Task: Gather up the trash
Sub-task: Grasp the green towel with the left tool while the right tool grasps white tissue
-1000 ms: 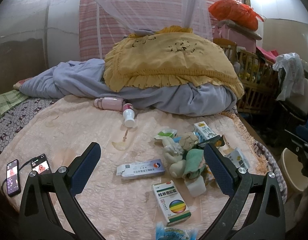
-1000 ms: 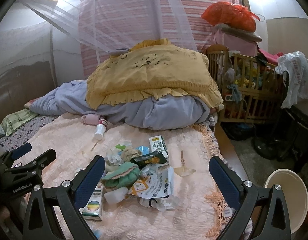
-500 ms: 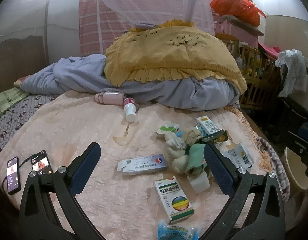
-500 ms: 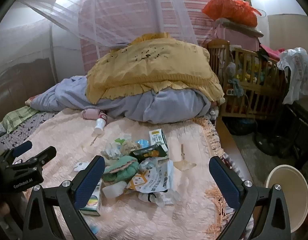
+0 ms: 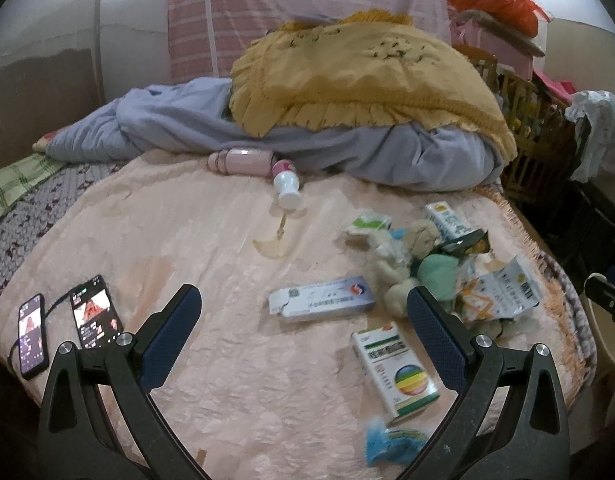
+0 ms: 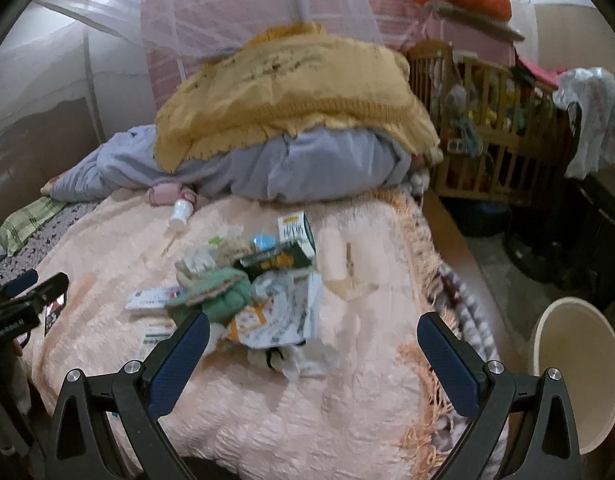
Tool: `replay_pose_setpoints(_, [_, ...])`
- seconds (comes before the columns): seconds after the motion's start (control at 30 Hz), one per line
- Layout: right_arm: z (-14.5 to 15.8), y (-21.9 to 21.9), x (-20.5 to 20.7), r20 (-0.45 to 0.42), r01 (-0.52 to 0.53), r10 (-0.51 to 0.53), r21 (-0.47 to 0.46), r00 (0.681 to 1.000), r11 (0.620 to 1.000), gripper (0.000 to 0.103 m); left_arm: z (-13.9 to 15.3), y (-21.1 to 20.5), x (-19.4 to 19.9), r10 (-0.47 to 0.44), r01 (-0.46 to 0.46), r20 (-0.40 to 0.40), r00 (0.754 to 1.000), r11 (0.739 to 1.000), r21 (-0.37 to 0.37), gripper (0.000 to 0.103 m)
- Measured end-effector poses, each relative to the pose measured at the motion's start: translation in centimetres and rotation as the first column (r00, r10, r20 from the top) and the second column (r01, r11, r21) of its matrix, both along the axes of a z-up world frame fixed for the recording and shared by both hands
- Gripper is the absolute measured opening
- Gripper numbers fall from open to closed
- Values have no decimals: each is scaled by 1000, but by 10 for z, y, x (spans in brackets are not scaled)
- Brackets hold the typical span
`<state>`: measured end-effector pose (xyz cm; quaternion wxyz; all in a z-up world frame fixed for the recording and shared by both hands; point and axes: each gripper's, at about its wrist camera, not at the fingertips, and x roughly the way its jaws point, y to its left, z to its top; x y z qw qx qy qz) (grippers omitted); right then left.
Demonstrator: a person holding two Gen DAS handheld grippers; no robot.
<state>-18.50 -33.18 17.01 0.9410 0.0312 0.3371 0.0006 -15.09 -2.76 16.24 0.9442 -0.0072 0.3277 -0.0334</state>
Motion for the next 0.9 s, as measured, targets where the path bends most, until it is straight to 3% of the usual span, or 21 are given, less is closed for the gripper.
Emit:
replay_pose_setpoints(0.1, [-17, -2, 6, -46, -15, 15, 5, 999, 1000, 100, -7, 2, 2, -7, 7, -17, 1000, 1000, -1, 102])
replay_pose_setpoints(0.2, [-30, -3, 13, -82, -23, 25, 21, 996, 1000, 91, -10, -4, 5, -26, 26, -26, 999, 1000, 2, 102])
replay_pose_setpoints(0.33, [-43, -8, 28, -119, -28, 36, 64, 992, 998, 90, -11, -16, 12, -74, 72, -46, 996, 997, -25, 102])
replay_pose_setpoints(0.6, [-49, -16, 35, -154, -57, 65, 52, 986, 997, 90, -16, -50, 27, -164, 164, -72, 984, 986, -16, 102])
replay_pose_setpoints(0.7, [-66, -17, 28, -206, -88, 90, 17, 974, 996, 90, -20, -65, 33, -195, 195, -82, 977, 981, -1, 102])
replay_pose_setpoints(0.9, [-99, -7, 42, -235, -142, 148, 42, 961, 989, 90, -33, -94, 53, -251, 254, -141, 958, 967, 4, 102])
